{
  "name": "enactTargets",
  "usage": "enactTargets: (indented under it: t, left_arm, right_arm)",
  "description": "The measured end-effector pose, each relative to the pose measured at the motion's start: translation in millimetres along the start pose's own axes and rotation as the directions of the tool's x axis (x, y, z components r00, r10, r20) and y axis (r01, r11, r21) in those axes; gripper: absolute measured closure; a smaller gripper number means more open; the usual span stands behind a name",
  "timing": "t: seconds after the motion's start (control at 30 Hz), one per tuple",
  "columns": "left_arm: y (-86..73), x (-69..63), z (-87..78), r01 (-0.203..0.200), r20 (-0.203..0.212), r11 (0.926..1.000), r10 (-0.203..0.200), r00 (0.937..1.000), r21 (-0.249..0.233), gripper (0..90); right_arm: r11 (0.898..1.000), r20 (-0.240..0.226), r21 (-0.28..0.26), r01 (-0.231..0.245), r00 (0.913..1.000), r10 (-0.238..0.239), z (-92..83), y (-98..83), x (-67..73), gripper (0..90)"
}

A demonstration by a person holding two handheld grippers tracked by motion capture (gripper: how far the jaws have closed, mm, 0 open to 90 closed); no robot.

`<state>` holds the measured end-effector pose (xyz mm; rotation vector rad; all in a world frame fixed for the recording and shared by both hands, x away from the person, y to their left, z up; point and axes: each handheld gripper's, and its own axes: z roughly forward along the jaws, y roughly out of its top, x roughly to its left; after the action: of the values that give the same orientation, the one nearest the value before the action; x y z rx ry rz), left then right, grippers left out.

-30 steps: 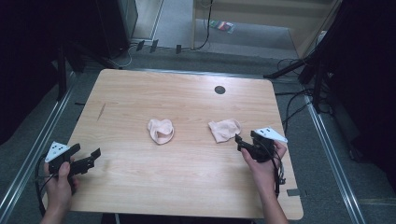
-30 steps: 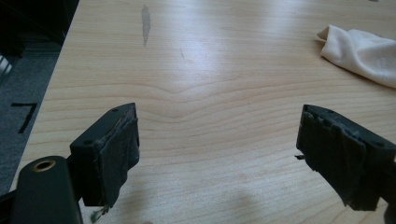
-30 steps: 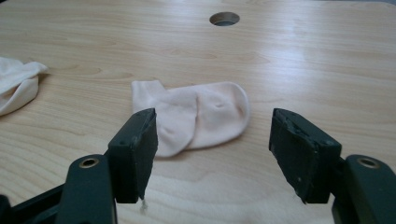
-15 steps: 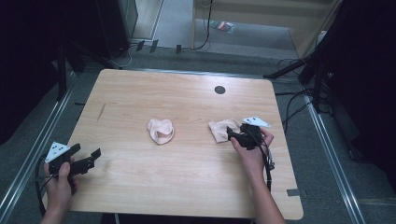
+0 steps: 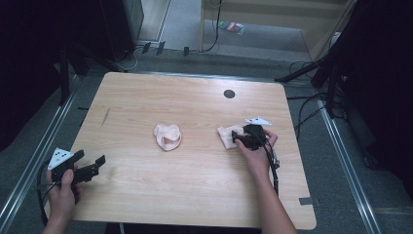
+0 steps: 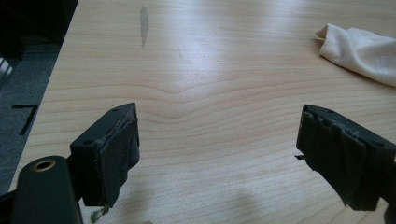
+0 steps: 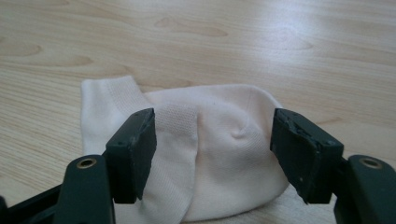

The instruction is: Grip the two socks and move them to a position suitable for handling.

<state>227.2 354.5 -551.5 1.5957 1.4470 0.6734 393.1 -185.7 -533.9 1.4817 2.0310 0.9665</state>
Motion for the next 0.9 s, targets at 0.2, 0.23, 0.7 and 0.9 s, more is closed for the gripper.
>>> enactTargets:
  t: [0.2,0.23,0.7,0.9]
  left_arm:
    - [-0.1,0.2,-0.1,0.003,0.002,1.0,-0.003,1.0,-0.004,13.3]
    - [-0.1,0.2,-0.1,0.003,0.002,1.0,-0.003,1.0,-0.004,13.3]
    - [-0.5,-4.9,-0.3,-0.029,-0.032,0.9996,0.029,0.9991,-0.003,13.3]
    - [-0.3,-4.3,-0.3,-0.017,-0.04,0.9998,0.017,0.9991,-0.012,13.2]
  right_arm:
    - [1.0,0.001,0.023,-0.005,1.0,0.005,8.0,-5.5,-0.5,32.0]
    - [1.0,0.001,0.023,-0.005,1.0,0.005,8.0,-5.5,-0.5,32.0]
    - [0.997,-0.042,0.0,-0.074,0.9964,0.074,0.9,-10.4,-1.5,85.1]
    - [0.993,-0.033,-0.052,-0.104,0.9942,0.102,-15.1,-7.0,1.0,85.6]
